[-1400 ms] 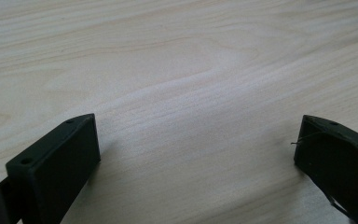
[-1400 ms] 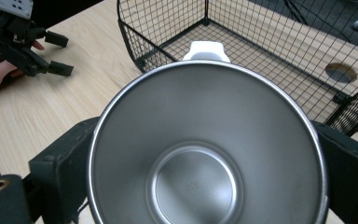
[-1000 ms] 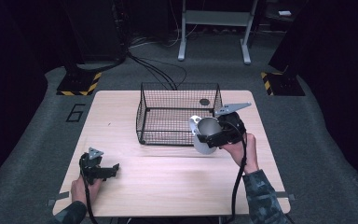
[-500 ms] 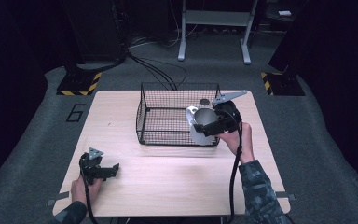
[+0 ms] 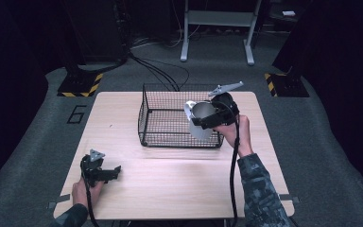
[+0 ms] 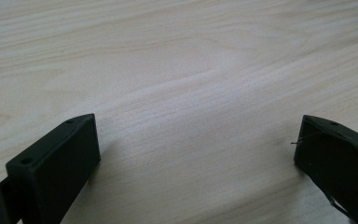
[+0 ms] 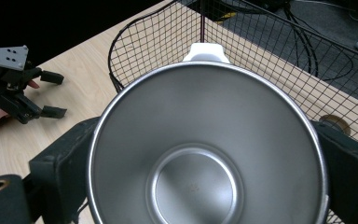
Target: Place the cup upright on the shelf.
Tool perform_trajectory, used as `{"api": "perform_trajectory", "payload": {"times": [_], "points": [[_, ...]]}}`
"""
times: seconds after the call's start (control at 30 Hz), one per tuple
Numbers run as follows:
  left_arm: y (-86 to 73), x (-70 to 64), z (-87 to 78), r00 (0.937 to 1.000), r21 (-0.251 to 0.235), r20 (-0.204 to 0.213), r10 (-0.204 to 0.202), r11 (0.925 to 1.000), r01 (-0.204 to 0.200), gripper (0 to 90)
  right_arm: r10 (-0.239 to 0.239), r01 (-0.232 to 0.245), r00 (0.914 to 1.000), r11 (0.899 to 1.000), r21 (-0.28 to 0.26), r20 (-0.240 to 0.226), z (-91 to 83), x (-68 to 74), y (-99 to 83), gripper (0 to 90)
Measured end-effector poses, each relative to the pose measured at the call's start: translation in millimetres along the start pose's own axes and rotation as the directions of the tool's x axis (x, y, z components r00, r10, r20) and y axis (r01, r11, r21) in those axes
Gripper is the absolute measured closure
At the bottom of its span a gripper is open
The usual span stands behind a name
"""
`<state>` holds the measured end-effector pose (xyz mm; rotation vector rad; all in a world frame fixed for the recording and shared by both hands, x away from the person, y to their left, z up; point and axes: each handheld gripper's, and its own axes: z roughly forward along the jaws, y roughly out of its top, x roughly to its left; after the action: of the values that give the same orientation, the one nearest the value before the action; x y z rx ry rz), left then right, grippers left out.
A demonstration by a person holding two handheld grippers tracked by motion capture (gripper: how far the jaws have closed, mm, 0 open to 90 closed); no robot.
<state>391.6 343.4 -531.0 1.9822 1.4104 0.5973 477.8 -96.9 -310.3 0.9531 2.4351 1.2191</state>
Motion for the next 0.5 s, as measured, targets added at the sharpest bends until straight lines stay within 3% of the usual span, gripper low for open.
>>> {"api": "perform_trajectory", "payload": {"times": [0.5], "points": [[-0.2,-0.3,0.6,1.0,-0.008,-0.002,-0.002,1.0,0.002,0.0,-0.007,0.007,0.9999,1.0,0.006,0.01,13.5,-3.0,25.1,5.8]]}}
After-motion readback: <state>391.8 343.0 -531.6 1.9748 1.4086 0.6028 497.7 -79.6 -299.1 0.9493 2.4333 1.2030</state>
